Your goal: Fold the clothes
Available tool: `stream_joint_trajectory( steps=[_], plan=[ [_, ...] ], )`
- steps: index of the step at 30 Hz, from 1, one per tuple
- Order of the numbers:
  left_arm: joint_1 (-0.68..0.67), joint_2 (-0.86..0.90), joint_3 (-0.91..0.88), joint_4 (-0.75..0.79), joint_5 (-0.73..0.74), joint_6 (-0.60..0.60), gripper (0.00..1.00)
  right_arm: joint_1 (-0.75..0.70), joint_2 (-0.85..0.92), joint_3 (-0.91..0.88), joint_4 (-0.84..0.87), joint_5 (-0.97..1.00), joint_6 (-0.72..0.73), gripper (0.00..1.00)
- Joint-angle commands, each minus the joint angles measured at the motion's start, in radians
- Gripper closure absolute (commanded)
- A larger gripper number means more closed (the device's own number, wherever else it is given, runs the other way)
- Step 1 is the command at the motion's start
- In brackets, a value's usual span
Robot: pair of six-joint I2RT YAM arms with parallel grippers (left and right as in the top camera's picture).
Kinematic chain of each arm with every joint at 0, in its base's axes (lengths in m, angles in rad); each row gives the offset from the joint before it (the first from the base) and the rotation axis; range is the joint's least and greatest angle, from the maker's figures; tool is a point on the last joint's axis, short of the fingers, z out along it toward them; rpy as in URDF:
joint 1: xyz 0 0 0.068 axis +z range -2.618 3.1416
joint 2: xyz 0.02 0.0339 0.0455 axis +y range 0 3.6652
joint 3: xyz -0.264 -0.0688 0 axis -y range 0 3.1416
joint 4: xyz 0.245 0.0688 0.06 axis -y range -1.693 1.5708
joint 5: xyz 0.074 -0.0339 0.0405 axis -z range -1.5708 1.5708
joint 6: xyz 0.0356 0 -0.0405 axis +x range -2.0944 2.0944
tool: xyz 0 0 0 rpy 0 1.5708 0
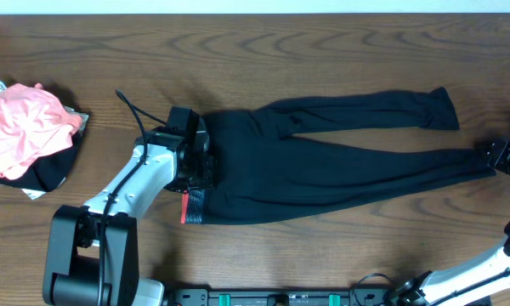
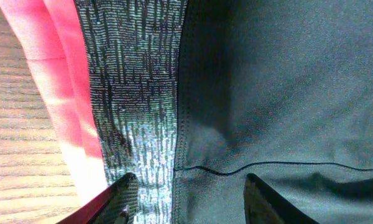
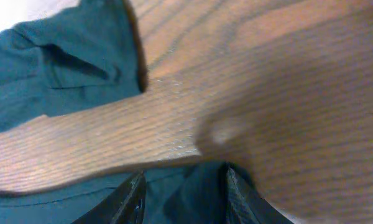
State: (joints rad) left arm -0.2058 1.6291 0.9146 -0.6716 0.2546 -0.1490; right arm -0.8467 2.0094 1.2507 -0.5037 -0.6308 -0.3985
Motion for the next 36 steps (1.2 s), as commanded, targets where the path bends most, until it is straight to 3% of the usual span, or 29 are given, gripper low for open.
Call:
stream_joint_trajectory(
  steps=[1, 9, 13, 21, 31, 36],
  plan=[
    [-0.002, 0.011, -0.010, 0.000, -0.009, 0.006, 0.45, 0.008, 0.008, -0.004, 0.005, 0.052, 0.010, 0.61],
    [-0.002, 0.011, -0.010, 0.000, -0.009, 0.006, 0.45, 0.011, 0.008, -0.004, 0.015, 0.074, 0.045, 0.81],
    [-0.002, 0.011, -0.010, 0.001, -0.009, 0.006, 0.45, 0.014, 0.008, -0.004, 0.025, 0.070, 0.111, 0.99],
    [-0.002, 0.011, -0.010, 0.000, -0.009, 0.006, 0.45, 0.022, 0.008, -0.003, 0.247, -0.047, 0.343, 0.99],
    [-0.002, 0.011, -0.010, 0.000, -0.009, 0.006, 0.45, 0.107, 0.041, -0.004, 0.276, 0.201, 0.360, 0.89],
    [-0.002, 0.011, -0.010, -0.005, -0.009, 0.006, 0.45, 0.126, 0.062, -0.003, 0.284, 0.201, 0.360, 0.60]
  ],
)
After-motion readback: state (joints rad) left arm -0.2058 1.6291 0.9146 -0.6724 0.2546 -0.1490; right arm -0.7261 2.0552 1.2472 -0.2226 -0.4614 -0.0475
